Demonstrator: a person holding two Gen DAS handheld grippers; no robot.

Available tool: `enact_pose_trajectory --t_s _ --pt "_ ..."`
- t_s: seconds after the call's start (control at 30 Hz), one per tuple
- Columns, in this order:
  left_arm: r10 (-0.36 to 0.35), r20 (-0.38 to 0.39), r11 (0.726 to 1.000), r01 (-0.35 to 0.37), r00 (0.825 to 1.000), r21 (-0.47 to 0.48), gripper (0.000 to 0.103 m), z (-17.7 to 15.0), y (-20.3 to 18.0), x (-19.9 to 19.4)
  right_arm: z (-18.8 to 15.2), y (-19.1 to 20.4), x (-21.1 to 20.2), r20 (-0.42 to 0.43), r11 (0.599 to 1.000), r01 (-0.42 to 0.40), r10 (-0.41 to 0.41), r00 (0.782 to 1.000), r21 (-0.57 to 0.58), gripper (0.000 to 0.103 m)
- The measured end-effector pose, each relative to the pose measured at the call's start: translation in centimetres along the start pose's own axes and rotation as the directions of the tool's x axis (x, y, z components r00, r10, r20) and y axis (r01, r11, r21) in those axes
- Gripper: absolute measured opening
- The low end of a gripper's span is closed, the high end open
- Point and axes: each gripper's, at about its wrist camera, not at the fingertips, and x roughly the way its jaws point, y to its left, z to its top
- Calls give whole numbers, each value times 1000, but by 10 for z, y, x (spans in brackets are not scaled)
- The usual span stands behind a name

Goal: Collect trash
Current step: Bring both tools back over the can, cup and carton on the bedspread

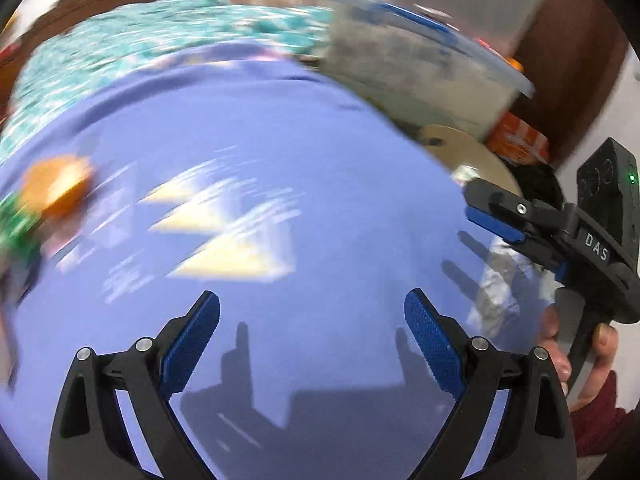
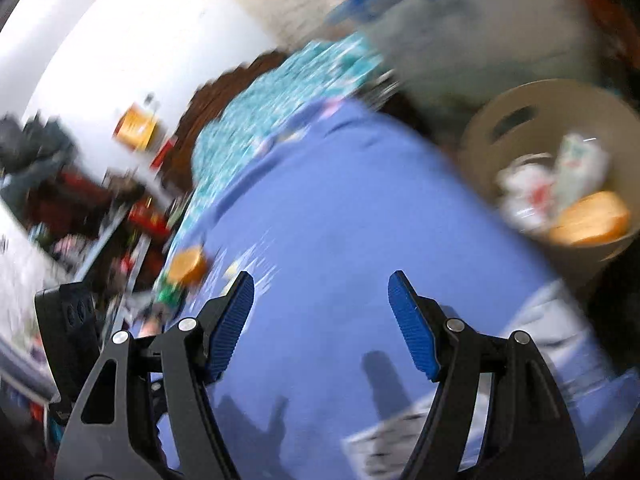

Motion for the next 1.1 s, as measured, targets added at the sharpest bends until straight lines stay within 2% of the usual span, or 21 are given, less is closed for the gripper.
enact_pose_trajectory --t_s 0.1,0.17,0.33,0.5,0.6,0.7,0.77,0.9,1.0,1.1 --pt "77 29 992 -74 997 -104 90 -27 48 -27 -17 33 27 -76 998 -31 27 997 -54 71" --pt "135 48 977 -125 990 -173 90 -45 78 -46 -28 52 44 -120 995 -45 35 992 -86 71" --pt "238 72 937 -209 969 -281 90 -77 125 -77 -49 96 78 -199 984 -68 35 979 -162 71" --pt "292 84 905 -246 953 -348 90 -99 157 -96 -72 133 107 -268 967 -84 17 963 -240 71" --pt "319 84 883 -264 944 -388 90 -111 174 -103 -78 152 117 -282 953 -87 2 959 -291 71" --pt "316 88 869 -251 945 -427 90 -121 189 -109 -85 167 126 -275 937 -70 -29 961 -343 73" --pt "271 104 857 -190 957 -478 90 -126 202 -112 -89 176 131 -276 929 -68 -38 960 -365 73" --pt "224 130 842 -125 966 -524 90 -130 216 -117 -91 188 140 -276 917 -65 -50 960 -393 74" --pt "241 122 841 -144 963 -522 90 -126 218 -122 -90 189 141 -273 913 -65 -52 961 -402 75" --pt "256 156 836 -137 954 -531 93 -113 224 -139 -90 189 142 -272 914 -69 -46 961 -399 75"
